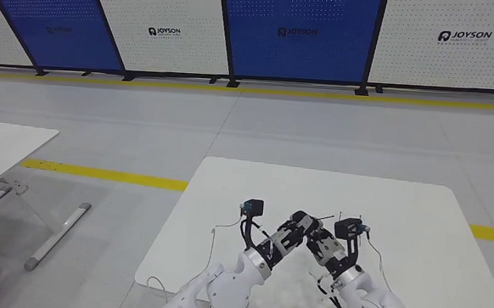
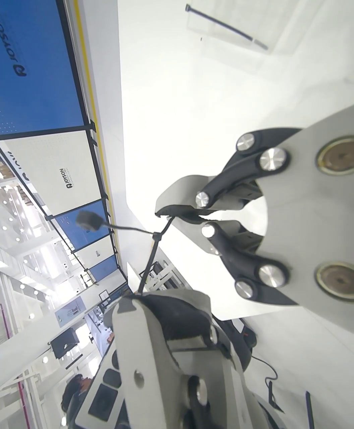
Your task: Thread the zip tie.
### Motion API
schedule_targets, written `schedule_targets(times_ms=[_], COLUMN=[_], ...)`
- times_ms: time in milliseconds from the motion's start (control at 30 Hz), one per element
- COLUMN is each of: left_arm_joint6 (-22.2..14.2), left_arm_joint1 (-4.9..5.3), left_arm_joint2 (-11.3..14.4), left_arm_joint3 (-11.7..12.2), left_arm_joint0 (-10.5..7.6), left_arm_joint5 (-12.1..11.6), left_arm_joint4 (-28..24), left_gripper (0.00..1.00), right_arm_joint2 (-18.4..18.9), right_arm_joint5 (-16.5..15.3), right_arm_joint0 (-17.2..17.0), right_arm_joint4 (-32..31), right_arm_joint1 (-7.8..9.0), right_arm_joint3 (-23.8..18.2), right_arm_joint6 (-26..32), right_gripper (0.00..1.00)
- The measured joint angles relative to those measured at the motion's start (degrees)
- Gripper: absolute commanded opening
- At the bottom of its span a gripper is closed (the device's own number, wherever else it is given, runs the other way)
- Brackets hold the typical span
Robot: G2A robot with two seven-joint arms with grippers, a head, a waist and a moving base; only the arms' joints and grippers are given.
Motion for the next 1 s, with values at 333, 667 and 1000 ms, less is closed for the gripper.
schedule_targets(times_ms=[333,667,1000], left_arm_joint6=[-0.2,-0.2,-0.5], left_arm_joint1=[0.11,0.23,0.39], left_arm_joint2=[-0.4,-0.7,-1.0], left_arm_joint3=[-0.7,-1.4,-2.6], left_arm_joint0=[0.25,0.75,1.32], left_arm_joint5=[-0.1,-0.3,-0.4], left_arm_joint4=[-0.1,0.0,0.6], left_gripper=[0.00,0.00,0.00], right_arm_joint2=[-0.7,-1.7,-2.1], right_arm_joint5=[0.2,0.7,1.1], right_arm_joint0=[1.7,3.2,3.6], right_arm_joint4=[1.0,0.9,0.6], right_arm_joint1=[-0.15,-0.34,-0.36], right_arm_joint3=[2.6,4.7,5.0], right_arm_joint6=[0.5,0.5,0.4], right_gripper=[0.00,0.00,0.00])
